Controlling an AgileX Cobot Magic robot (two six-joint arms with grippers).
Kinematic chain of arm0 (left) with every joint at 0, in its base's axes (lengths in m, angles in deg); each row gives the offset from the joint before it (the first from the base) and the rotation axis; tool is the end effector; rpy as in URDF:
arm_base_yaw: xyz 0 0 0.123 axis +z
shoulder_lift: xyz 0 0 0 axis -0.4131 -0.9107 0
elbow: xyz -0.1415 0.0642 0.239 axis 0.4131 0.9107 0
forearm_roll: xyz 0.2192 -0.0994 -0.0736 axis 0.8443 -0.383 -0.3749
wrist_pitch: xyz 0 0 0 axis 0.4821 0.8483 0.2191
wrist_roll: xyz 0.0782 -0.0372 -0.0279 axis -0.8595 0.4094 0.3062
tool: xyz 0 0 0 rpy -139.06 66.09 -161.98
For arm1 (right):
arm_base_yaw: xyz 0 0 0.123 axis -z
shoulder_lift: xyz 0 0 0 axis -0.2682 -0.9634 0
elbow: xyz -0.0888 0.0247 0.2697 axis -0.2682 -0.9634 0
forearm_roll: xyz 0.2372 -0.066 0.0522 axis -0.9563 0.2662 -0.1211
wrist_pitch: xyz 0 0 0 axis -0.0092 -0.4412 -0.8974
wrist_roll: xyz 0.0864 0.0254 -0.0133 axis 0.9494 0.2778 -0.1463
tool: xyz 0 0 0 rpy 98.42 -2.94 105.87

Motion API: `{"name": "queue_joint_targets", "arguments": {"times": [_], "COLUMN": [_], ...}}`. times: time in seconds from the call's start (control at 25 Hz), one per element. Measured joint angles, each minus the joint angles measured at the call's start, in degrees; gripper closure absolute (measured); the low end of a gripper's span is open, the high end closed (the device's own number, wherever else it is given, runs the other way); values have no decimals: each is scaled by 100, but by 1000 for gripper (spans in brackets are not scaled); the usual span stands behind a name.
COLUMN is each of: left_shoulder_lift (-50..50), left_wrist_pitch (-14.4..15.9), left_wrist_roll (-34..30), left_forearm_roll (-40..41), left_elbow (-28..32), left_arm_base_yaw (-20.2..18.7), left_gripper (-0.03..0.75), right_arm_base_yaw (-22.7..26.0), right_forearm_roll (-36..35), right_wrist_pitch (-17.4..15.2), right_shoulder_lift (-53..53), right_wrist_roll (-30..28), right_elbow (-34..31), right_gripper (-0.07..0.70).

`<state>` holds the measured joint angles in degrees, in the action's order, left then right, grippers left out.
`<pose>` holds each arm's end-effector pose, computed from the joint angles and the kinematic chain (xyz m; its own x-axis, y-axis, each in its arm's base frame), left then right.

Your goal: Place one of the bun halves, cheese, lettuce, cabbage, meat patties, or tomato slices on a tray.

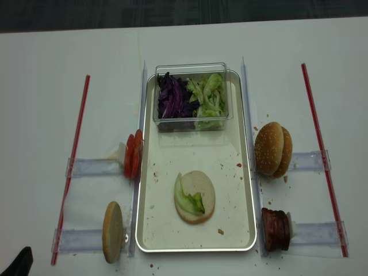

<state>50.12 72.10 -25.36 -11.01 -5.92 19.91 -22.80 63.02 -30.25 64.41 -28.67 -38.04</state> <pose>-0.0116 0.0049 0.2650 -0.5554 -0.0112 -0.8315 0.0124 0.9997 -0.0217 -0.0089 0.0014 0.2639 -0.5283 -0.0692 -0.8462 -0.1495 0.9887 0.0125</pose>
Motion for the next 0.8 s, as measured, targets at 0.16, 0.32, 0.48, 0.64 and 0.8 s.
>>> {"name": "queue_joint_targets", "arguments": {"times": [0.16,0.32,0.48,0.64,0.8], "left_shoulder_lift": [0,0,9,9,9], "left_wrist_pitch": [0,0,0,0,0], "left_wrist_roll": [0,0,0,0,0], "left_forearm_roll": [0,0,0,0,0], "left_elbow": [0,0,0,0,0], "left_arm_base_yaw": [0,0,0,0,0], "left_gripper": [141,141,141,141,141], "right_arm_base_yaw": [0,0,3,147,552], "right_forearm_roll": [0,0,0,0,0], "right_wrist_pitch": [0,0,0,0,0], "right_shoulder_lift": [0,0,0,0,0], "right_wrist_roll": [0,0,0,0,0], "right_elbow": [0,0,0,0,0], "right_gripper": [100,100,100,100,100]}}
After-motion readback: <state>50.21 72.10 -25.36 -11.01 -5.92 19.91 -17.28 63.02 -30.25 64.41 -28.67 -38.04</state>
